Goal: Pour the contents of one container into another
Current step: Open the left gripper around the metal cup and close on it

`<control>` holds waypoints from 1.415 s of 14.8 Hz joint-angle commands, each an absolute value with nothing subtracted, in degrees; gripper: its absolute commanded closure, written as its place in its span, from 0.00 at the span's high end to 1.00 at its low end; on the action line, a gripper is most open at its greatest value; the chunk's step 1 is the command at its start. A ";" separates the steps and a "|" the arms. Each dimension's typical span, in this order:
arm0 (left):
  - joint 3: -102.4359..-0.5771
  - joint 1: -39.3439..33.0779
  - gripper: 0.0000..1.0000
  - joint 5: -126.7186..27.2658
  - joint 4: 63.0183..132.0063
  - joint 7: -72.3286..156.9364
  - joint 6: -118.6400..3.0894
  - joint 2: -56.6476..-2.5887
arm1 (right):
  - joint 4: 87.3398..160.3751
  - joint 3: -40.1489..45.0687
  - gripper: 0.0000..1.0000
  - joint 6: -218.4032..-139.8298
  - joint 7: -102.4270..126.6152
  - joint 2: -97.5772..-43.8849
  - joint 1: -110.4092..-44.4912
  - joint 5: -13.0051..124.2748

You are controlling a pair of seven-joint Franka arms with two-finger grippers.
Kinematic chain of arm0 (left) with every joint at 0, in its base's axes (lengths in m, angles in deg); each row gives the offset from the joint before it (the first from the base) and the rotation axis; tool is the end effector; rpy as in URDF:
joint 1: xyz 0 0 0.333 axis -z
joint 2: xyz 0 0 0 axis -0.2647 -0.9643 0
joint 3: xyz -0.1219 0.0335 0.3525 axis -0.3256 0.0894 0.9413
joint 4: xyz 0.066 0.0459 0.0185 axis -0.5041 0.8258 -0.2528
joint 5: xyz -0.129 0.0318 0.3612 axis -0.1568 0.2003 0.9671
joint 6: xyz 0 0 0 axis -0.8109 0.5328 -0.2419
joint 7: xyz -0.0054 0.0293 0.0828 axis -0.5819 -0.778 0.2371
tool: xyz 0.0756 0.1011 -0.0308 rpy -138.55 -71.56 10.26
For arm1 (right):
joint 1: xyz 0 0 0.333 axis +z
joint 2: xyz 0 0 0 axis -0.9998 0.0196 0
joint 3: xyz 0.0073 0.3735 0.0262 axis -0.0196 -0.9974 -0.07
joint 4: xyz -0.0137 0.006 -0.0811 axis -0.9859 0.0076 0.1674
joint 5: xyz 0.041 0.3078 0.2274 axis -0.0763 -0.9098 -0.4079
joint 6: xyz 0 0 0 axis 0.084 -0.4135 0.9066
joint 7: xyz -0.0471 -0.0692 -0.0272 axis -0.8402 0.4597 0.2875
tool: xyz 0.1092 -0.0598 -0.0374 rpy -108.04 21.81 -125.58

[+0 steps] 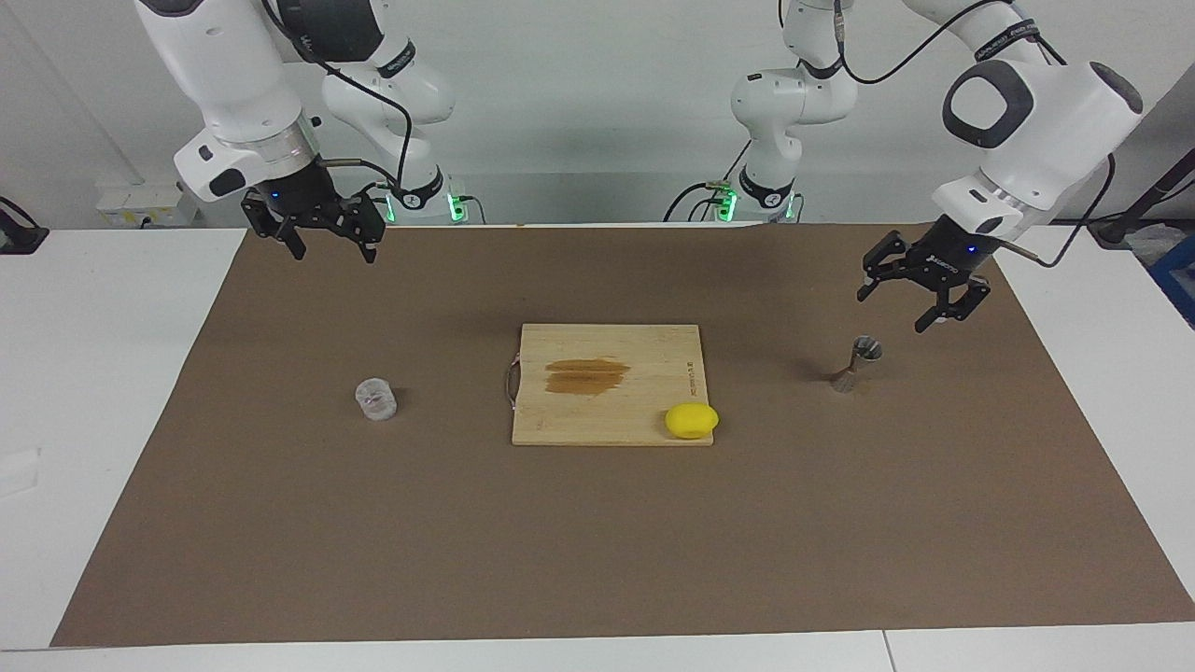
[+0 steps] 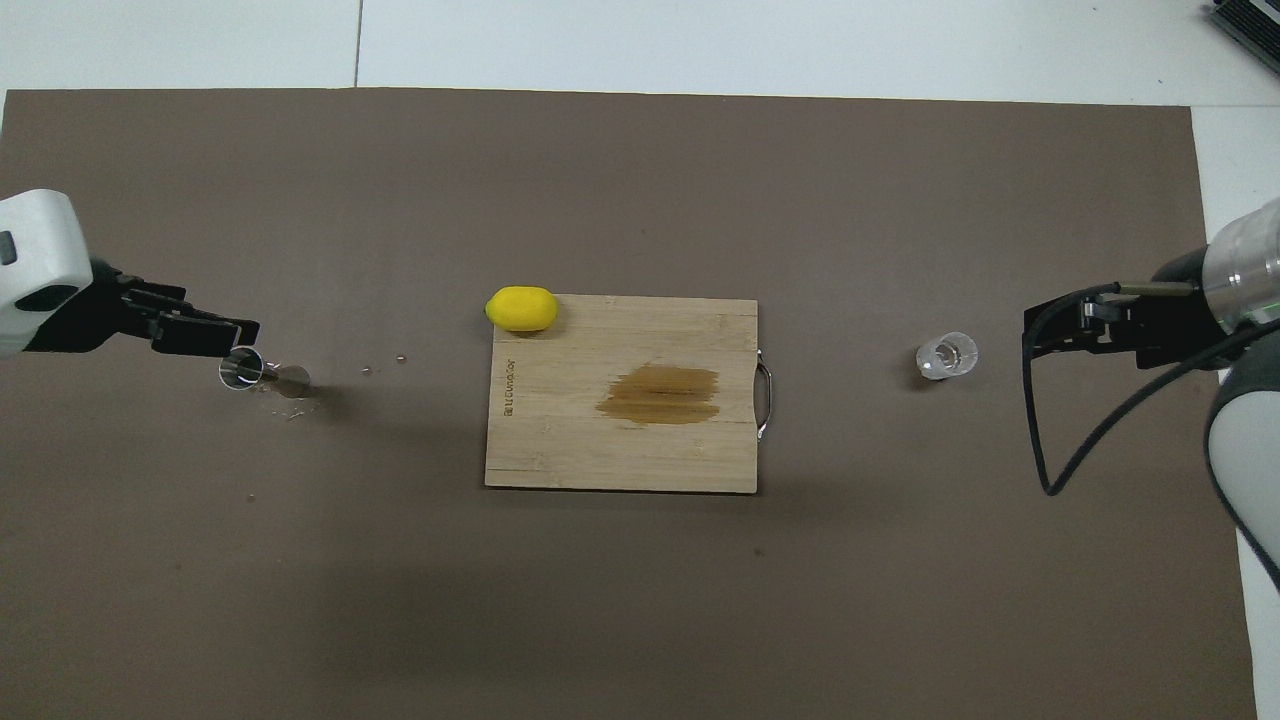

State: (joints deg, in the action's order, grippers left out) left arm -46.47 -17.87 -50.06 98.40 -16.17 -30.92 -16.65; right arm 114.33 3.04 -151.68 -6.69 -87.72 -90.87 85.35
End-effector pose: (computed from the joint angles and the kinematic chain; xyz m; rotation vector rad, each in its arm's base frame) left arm 0.5475 0.0053 0.5660 2.6719 -0.7147 0.3370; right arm 0.5306 0.0460 0.6439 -3.1303 0.1668 0.0685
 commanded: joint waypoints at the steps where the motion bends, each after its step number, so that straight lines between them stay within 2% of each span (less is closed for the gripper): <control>1: -46.90 -21.75 1.00 -56.12 99.41 -25.84 -28.91 -16.74 | 115.55 2.89 1.00 -151.17 -5.48 -89.06 -91.78 84.20; 8: -46.90 -29.84 1.00 -72.83 98.70 -48.26 -26.18 -20.96 | 115.55 2.89 1.00 -151.17 -5.48 -89.06 -91.78 84.20; 12: -46.90 -32.92 1.00 -81.35 97.74 -59.15 -20.48 -23.60 | 115.55 2.89 1.00 -151.17 -5.48 -89.06 -91.78 84.20; 16: -46.90 -36.87 1.00 -90.67 97.13 -76.36 -11.69 -30.62 | 115.55 2.89 1.00 -151.17 -5.48 -89.06 -91.78 84.20; 21: -46.98 -40.75 1.00 -94.19 96.95 -87.54 -3.69 -35.37 | 115.55 2.89 1.00 -151.17 -5.48 -89.06 -91.78 84.20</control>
State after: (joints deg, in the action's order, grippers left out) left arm -46.45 -39.35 -91.78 98.36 -82.28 -7.49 -33.05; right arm 114.33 3.04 -151.68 -6.68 -87.72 -90.87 85.35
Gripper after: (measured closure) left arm 0.000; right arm 0.000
